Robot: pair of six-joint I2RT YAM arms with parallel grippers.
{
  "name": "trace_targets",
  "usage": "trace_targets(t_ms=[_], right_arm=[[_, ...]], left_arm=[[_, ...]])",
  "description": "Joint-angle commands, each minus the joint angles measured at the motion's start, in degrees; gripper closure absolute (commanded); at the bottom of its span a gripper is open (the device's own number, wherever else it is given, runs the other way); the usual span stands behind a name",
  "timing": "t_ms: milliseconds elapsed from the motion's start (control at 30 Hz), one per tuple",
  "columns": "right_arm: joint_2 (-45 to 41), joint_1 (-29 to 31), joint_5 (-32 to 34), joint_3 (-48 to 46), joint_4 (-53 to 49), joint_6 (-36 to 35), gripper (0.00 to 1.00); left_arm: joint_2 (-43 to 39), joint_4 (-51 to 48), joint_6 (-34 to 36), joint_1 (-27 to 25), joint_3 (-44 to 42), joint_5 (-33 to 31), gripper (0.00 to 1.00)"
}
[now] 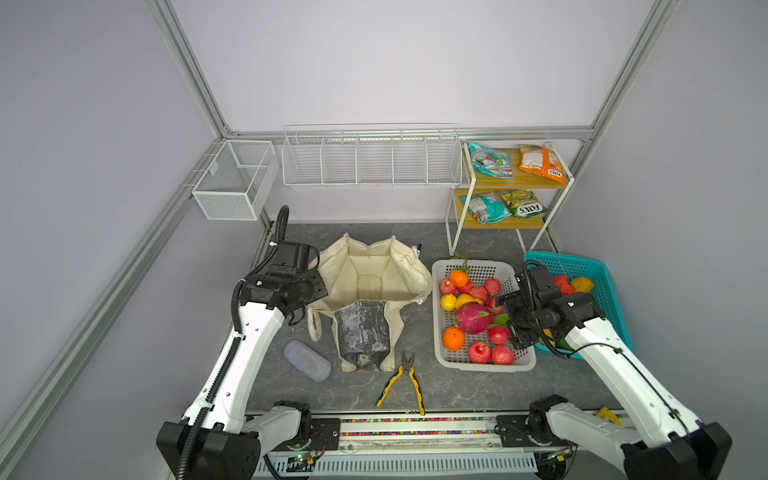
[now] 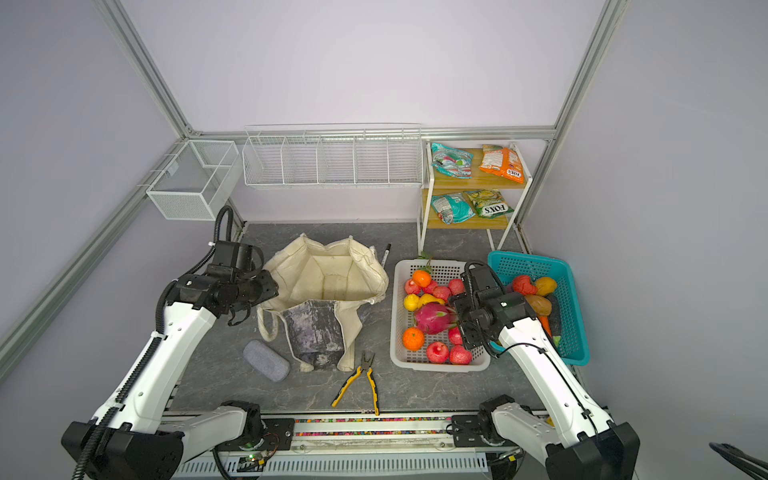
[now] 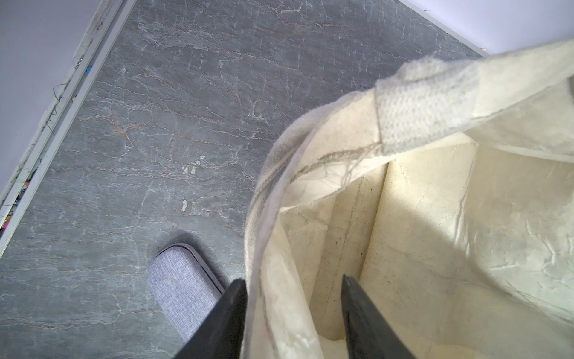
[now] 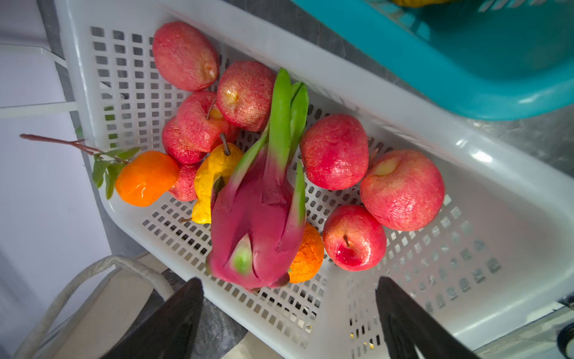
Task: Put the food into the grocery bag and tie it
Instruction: 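Move the right gripper over the white fruit basket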
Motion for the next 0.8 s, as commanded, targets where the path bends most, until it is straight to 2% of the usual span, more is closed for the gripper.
trace_targets(t_ms=[0, 300, 767], right_arm=[[0.51, -2.61, -5.81, -1.28, 5.21, 3.62, 0.1], [6.99, -8.79, -13.69, -2.46, 10.28, -1.3, 0.12], [11.22, -9.34, -15.01, -5.83, 13.18, -1.69, 0.11]], left_arm=[[0.04, -1.62, 0.88, 0.19, 1.25, -0.56, 0.49], [0.44, -1.56, 0.97, 0.19, 1.49, -0.67, 0.48], [1.13, -1.2, 0.71, 0.19, 1.53, -1.02, 0.48]])
